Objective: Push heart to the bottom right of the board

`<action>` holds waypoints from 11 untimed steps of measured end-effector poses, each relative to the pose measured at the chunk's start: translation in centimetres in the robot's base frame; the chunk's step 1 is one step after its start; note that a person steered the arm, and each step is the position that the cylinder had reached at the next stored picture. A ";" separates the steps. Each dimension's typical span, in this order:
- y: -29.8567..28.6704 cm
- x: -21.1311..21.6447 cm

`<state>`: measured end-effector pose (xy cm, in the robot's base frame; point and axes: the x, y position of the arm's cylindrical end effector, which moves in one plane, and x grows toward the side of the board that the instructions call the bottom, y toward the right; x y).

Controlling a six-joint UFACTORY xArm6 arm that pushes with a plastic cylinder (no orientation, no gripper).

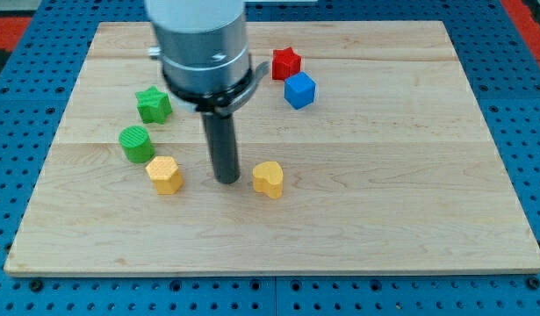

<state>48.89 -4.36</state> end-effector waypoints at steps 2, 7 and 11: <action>6.2 2.4; 10.3 7.1; 24.0 7.3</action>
